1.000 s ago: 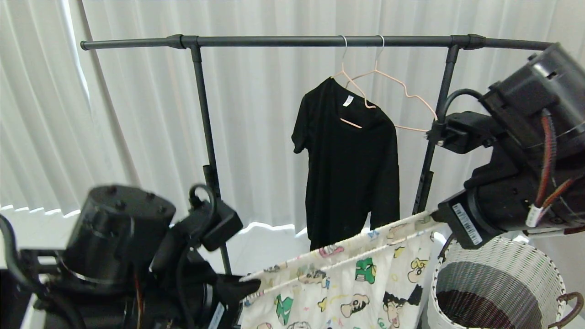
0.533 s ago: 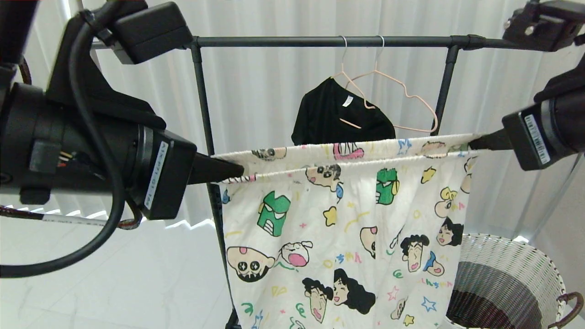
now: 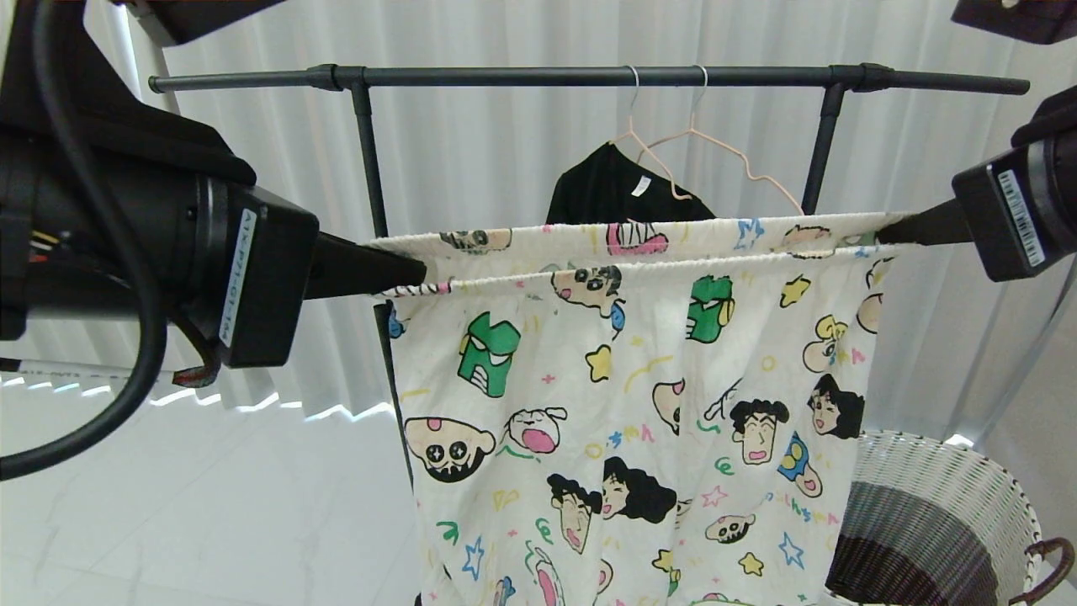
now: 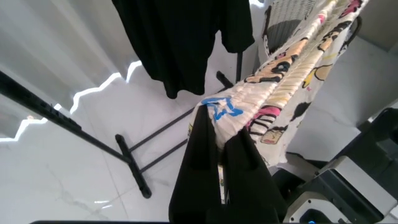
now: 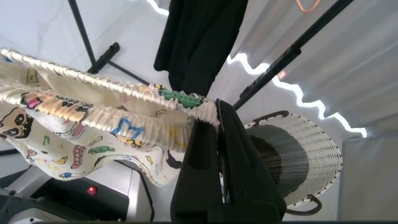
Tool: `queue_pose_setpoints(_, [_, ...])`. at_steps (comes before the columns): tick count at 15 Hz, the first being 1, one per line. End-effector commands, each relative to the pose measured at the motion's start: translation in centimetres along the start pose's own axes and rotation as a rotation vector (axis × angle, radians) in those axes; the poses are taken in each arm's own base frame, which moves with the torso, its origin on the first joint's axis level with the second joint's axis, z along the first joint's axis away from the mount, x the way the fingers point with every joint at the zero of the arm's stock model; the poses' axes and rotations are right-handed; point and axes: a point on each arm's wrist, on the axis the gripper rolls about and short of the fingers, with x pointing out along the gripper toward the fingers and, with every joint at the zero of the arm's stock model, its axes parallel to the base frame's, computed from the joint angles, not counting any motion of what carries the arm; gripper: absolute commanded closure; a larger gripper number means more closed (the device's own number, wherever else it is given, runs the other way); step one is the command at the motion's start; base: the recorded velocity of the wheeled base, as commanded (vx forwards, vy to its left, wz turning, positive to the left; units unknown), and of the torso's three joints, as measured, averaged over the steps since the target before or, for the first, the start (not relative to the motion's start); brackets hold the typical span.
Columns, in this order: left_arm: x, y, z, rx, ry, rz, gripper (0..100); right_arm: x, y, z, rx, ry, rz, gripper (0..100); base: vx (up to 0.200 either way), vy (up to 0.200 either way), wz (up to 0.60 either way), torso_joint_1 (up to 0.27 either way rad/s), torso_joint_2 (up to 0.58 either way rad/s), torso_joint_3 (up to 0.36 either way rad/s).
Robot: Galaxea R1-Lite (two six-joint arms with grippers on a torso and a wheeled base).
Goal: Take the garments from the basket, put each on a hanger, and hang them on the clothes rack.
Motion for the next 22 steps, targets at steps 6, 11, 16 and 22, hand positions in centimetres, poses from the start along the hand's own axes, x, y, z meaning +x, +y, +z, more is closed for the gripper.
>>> queue_pose_setpoints(6, [-0.3, -0.4, -0.1, 0.012, -0.004, -0.019, 100, -0.2, -0.1, -0.1, 0.003, -0.002, -0.001, 100, 0.0, 0.0, 0.0, 0.0, 0.0, 0.0])
queue_pose_setpoints(11, [0.1, -0.5, 0.0, 0.055, -0.006, -0.022, 100, -1.6, -0.7, -1.0, -0.012, 0.035, -0.003, 100, 0.0, 0.0, 0.0, 0.0, 0.0, 0.0])
queue_pose_setpoints(16, [5.4, -0.6, 3.0, 0.096, -0.177, -0.013, 100, -6.5, 0.8, -3.8, -0.17, 0.076, 0.184, 100, 0.0, 0.0, 0.0, 0.0, 0.0, 0.0])
queue_pose_setpoints(22, [5.0, -0.4, 3.0, 0.089, -0.185, 0.002, 100, -6.8, 2.5, -4.2, -0.256, 0.087, 0.27, 100, 0.0, 0.0, 0.0, 0.0, 0.0, 0.0])
